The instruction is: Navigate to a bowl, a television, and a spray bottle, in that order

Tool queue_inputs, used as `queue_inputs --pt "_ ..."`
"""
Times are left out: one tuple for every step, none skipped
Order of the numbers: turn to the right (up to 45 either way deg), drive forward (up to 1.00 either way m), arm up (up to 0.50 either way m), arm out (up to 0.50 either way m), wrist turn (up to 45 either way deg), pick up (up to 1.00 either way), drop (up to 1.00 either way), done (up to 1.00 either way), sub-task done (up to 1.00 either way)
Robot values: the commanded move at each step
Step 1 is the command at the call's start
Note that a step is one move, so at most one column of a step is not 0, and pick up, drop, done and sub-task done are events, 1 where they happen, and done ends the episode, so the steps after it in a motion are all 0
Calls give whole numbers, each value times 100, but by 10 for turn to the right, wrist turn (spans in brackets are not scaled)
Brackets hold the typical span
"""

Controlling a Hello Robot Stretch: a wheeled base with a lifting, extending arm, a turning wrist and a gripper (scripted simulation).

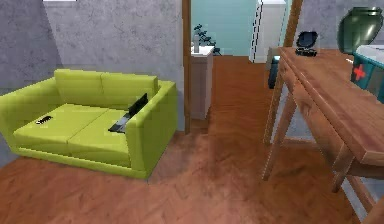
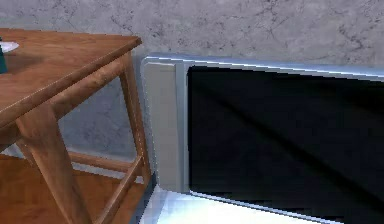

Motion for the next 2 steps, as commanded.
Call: queue_inputs --pt "0 25 0 0 0 0 0 0 0" --pt "120 0 0 0 0 0 0 0 0"
